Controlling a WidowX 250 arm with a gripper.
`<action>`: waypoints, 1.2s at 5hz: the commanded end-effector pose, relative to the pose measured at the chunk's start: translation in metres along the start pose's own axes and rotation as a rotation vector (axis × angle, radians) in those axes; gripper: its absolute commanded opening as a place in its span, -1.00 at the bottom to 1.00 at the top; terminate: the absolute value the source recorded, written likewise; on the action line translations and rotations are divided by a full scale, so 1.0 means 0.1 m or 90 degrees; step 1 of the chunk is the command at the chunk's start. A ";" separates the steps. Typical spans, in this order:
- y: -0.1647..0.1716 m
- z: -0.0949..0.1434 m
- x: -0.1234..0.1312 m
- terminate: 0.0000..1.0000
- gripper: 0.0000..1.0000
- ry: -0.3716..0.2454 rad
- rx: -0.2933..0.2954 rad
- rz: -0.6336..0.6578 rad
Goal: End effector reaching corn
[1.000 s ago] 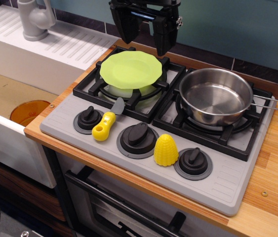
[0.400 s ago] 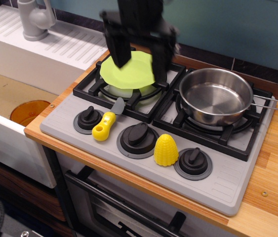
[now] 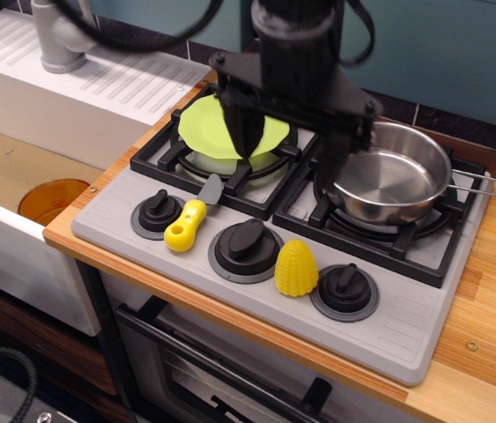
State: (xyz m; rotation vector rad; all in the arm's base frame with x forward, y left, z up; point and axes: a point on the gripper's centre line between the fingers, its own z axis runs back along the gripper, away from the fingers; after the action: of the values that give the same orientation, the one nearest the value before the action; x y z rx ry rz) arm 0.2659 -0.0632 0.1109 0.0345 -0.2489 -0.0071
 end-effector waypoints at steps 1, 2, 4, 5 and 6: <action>-0.14 -0.18 -0.06 -1.00 1.00 -0.096 0.003 -0.005; -0.13 -0.26 -0.11 -1.00 1.00 -0.111 0.006 -0.005; -0.05 -0.43 -0.21 -1.00 1.00 -0.141 0.017 -0.031; -0.04 -0.53 -0.23 -1.00 1.00 -0.153 0.014 -0.038; -0.02 -0.60 -0.22 -1.00 1.00 -0.159 0.009 -0.039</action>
State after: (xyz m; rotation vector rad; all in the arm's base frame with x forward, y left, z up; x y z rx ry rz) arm 0.2519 -0.0617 0.0426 0.0606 -0.4769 -0.0785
